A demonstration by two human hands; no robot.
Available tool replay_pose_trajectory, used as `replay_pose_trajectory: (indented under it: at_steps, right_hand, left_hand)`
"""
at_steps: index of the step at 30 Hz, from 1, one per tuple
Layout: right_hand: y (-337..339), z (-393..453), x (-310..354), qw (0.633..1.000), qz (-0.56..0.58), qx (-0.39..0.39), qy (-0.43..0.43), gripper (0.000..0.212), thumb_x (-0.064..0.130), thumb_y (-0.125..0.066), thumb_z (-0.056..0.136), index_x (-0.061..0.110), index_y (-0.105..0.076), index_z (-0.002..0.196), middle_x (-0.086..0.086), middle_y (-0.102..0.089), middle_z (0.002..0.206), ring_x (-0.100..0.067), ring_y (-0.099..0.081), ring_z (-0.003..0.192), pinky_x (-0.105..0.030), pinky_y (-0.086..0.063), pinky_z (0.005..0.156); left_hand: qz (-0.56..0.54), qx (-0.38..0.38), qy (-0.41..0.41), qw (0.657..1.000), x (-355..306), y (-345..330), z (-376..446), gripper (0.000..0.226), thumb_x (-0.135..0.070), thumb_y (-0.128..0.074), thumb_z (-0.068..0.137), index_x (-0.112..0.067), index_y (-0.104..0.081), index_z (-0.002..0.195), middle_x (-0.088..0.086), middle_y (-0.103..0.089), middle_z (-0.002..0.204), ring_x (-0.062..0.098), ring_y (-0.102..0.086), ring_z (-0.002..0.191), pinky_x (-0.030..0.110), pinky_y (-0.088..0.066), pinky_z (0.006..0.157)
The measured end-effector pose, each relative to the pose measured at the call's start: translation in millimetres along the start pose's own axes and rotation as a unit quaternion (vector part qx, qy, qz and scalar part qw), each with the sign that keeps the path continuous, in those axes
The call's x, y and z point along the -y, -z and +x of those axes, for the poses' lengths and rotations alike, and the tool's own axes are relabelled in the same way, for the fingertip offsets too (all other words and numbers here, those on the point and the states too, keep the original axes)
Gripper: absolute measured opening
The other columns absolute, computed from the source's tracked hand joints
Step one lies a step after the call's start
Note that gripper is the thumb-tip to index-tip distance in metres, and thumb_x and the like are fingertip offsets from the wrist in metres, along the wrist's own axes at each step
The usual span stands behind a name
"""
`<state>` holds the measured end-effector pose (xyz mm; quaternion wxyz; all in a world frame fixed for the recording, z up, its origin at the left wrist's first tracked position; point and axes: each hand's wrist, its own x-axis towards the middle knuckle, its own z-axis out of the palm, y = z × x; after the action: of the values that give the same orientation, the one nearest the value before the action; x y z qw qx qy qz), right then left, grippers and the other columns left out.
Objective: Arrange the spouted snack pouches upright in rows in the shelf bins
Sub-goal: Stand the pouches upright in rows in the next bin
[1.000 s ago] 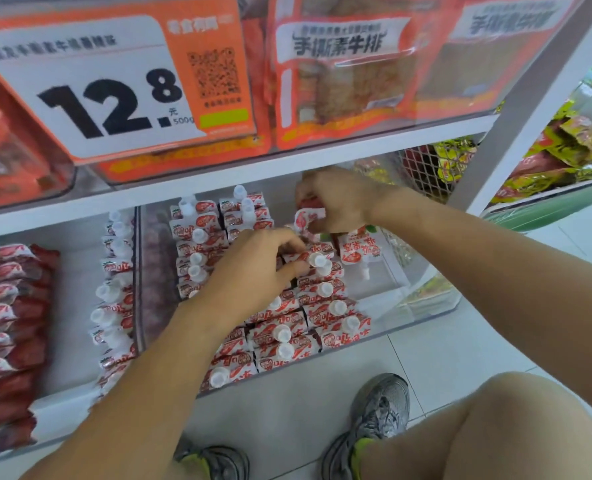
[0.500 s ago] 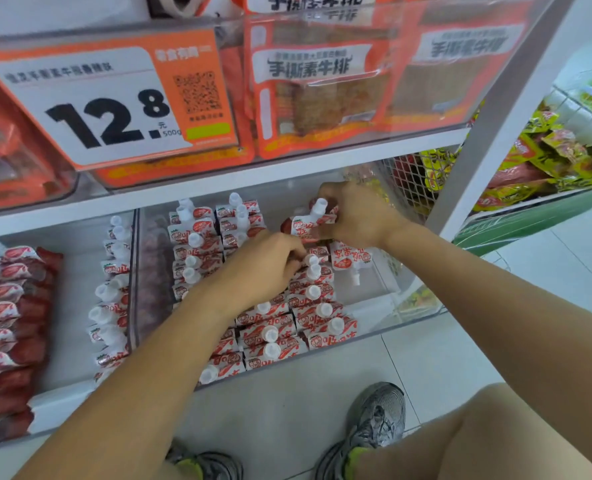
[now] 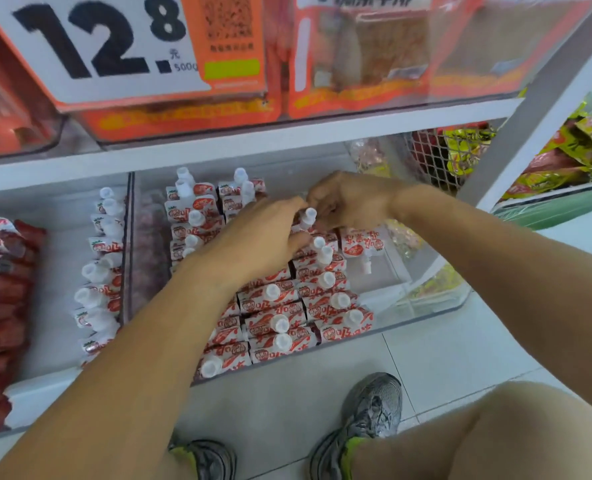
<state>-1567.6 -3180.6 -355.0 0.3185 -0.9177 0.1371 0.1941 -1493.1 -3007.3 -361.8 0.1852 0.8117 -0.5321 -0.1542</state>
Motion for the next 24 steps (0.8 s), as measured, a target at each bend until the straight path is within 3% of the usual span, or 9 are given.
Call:
replay_pose_trajectory:
  at_steps: [2,4,6,9,11,15,17,20,24]
  right_hand:
    - [12.6,-5.9,0.6,1.000,0.003,-0.013,-0.021,0.018,0.005,-0.065,0.091,0.019,-0.071,0.102,0.013,-0.069,0.092,0.008,-0.067,0.078,-0.005,-0.049,0.060]
    - [22.8,-6.8,-7.9,0.990,-0.008,-0.131,-0.040,0.022,0.006,-0.068,0.088,0.017,-0.072,0.106,0.008,-0.069,0.101,-0.006,-0.067,0.101,0.000,-0.043,0.071]
    - [25.4,-4.6,-13.0,0.976,-0.068,-0.191,-0.078,0.038,0.017,-0.075,0.084,0.018,-0.065,0.121,-0.001,-0.063,0.124,-0.018,-0.057,0.121,-0.011,-0.040,0.090]
    - [16.4,1.5,-10.7,0.972,-0.151,-0.121,-0.131,0.086,0.038,-0.085,0.072,0.025,-0.040,0.144,-0.003,-0.049,0.144,-0.028,-0.047,0.131,-0.034,-0.039,0.106]
    - [10.6,7.8,-9.7,0.968,-0.190,-0.095,-0.135,0.099,0.037,-0.087,0.068,0.024,-0.032,0.149,-0.005,-0.051,0.143,-0.031,-0.049,0.129,-0.039,-0.042,0.107]
    - [15.0,4.5,-12.4,0.963,-0.210,-0.106,-0.129,0.088,0.023,-0.083,0.075,0.020,-0.033,0.147,-0.007,-0.061,0.126,-0.029,-0.058,0.113,-0.034,-0.050,0.093]
    - [20.5,-3.3,-8.9,0.978,-0.134,-0.130,-0.096,0.071,0.015,-0.075,0.081,0.012,-0.038,0.141,-0.008,-0.061,0.124,-0.027,-0.058,0.112,-0.032,-0.050,0.091]
    - [21.2,-8.0,0.4,0.989,0.020,-0.146,0.023,0.043,0.001,-0.065,0.087,0.007,-0.057,0.129,-0.002,-0.062,0.126,-0.018,-0.059,0.116,-0.033,-0.048,0.101]
    - [6.3,19.8,6.8,0.990,-0.079,-0.110,0.045,0.041,0.016,-0.058,0.094,0.024,-0.057,0.134,-0.001,-0.057,0.136,-0.016,-0.056,0.120,-0.027,-0.042,0.104]
  left_hand:
    - [0.006,-0.002,-0.003,1.000,1.6,-0.1,0.1,0.028,-0.034,-0.061,0.091,-0.024,-0.058,0.117,0.000,-0.068,0.108,0.018,-0.061,0.091,0.030,-0.047,0.075]
    - [0.033,0.004,-0.014,0.999,2.4,-1.7,0.8,0.023,-0.035,-0.058,0.093,-0.022,-0.061,0.111,0.001,-0.068,0.101,0.018,-0.061,0.087,0.030,-0.047,0.074]
    - [0.049,0.006,-0.023,0.999,3.5,-5.2,0.8,0.022,-0.036,-0.054,0.095,-0.021,-0.063,0.108,0.000,-0.069,0.099,0.019,-0.062,0.088,0.031,-0.048,0.081]
    - [0.034,0.004,-0.022,0.999,4.8,-5.9,1.9,0.021,-0.036,-0.053,0.095,-0.021,-0.065,0.103,-0.001,-0.069,0.096,0.019,-0.061,0.086,0.033,-0.049,0.082]
    - [0.020,0.003,-0.019,1.000,5.7,-5.4,2.3,0.021,-0.037,-0.055,0.094,-0.022,-0.066,0.104,-0.002,-0.069,0.097,0.019,-0.061,0.086,0.034,-0.049,0.082]
    - [0.001,-0.012,-0.007,1.000,5.6,-5.7,2.1,0.021,-0.037,-0.060,0.091,-0.025,-0.068,0.106,-0.003,-0.070,0.098,0.017,-0.062,0.087,0.033,-0.050,0.081]
    - [-0.007,-0.023,0.007,1.000,5.5,-6.7,2.8,0.019,-0.035,-0.061,0.091,-0.025,-0.070,0.106,-0.002,-0.071,0.098,0.018,-0.063,0.086,0.033,-0.051,0.080]
    - [-0.012,-0.040,0.018,0.999,4.9,-9.2,3.8,0.017,-0.032,-0.061,0.092,-0.024,-0.072,0.102,-0.002,-0.072,0.094,0.016,-0.063,0.082,0.030,-0.049,0.076]
    - [-0.023,-0.080,0.022,0.996,4.6,-11.3,2.3,0.016,-0.032,-0.061,0.092,-0.024,-0.072,0.102,-0.005,-0.072,0.094,0.010,-0.061,0.077,0.024,-0.042,0.068]
